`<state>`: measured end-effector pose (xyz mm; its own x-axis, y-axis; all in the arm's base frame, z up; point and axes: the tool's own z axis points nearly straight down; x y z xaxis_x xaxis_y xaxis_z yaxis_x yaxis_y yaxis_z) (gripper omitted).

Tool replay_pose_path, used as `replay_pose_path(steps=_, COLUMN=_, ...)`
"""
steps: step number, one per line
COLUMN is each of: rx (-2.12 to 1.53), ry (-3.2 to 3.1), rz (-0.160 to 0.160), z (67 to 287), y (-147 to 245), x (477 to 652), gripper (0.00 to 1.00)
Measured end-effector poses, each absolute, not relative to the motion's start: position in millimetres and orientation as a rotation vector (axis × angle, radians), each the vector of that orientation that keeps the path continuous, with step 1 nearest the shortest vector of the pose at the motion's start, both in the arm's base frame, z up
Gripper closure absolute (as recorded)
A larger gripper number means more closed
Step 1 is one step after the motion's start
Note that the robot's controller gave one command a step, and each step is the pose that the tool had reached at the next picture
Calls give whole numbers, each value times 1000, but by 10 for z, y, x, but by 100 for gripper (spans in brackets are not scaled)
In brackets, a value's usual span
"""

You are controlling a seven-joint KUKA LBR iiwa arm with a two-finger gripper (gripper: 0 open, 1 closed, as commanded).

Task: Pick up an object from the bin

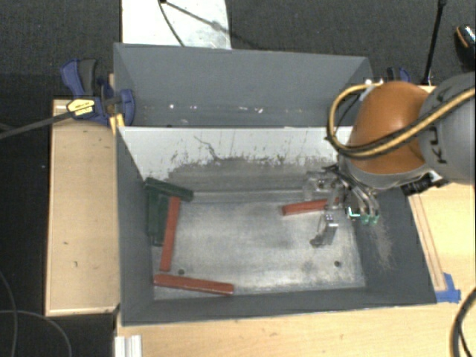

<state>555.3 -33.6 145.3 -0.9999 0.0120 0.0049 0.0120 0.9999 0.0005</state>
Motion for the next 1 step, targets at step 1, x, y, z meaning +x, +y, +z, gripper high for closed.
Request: replay_pose_path(steps=1, rx=213, ry=-3136, rz=2, z=687, y=-881, x=5903, gripper=0)
